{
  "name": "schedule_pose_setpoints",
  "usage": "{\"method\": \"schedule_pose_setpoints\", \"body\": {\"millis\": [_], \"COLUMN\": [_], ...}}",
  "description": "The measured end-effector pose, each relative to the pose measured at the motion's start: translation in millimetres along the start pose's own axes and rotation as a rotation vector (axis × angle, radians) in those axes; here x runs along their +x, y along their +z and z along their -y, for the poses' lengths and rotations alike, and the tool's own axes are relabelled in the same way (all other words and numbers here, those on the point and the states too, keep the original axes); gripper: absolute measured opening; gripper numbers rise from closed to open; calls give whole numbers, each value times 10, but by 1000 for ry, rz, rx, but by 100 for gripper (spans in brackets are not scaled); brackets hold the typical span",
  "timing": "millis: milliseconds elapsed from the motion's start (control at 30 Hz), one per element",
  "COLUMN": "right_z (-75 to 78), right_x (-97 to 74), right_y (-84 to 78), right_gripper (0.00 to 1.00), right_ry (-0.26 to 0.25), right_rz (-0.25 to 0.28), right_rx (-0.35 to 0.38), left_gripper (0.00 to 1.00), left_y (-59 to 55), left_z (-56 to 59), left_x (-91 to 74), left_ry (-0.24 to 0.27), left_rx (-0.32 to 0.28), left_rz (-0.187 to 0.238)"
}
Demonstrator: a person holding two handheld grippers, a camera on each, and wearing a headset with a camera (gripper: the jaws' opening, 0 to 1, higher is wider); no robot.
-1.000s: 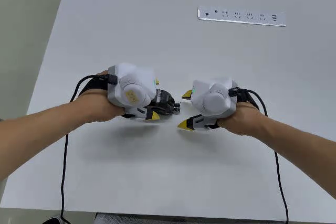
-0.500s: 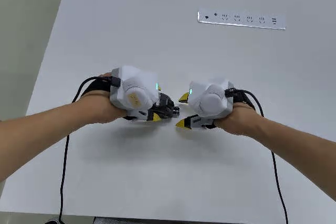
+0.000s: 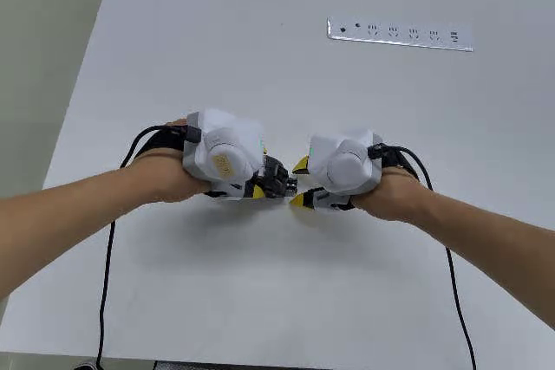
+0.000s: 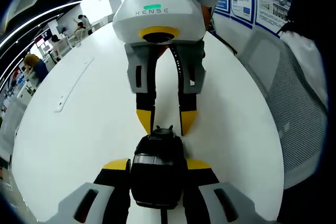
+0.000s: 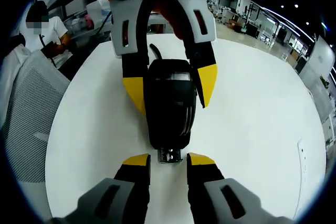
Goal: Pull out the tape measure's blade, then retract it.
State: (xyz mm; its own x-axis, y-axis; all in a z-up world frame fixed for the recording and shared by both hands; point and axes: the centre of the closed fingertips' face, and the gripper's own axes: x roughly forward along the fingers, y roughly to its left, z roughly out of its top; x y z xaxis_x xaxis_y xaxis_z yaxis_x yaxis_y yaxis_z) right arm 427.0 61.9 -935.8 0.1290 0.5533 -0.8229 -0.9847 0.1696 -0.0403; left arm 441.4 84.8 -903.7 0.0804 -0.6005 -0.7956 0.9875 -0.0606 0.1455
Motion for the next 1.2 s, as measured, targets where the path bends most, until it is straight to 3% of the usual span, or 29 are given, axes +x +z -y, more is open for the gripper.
{"method": "schedule_pose_setpoints", "body": {"millis": [733,1200], "right_z": [23,20], "right_x": [44,40], "right_y": [-17,-7], "right_gripper": [17,14], "right_ry": [16,28], "right_rz": [-5,11], "right_rx": [-2,-62], "left_gripper": [34,33], "left_y": [6,-2], "left_z": [7,12], "left_x": [1,2], "left_ry": [-13,-15], "left_rx": [14,26], "left_rz": [1,-2]}}
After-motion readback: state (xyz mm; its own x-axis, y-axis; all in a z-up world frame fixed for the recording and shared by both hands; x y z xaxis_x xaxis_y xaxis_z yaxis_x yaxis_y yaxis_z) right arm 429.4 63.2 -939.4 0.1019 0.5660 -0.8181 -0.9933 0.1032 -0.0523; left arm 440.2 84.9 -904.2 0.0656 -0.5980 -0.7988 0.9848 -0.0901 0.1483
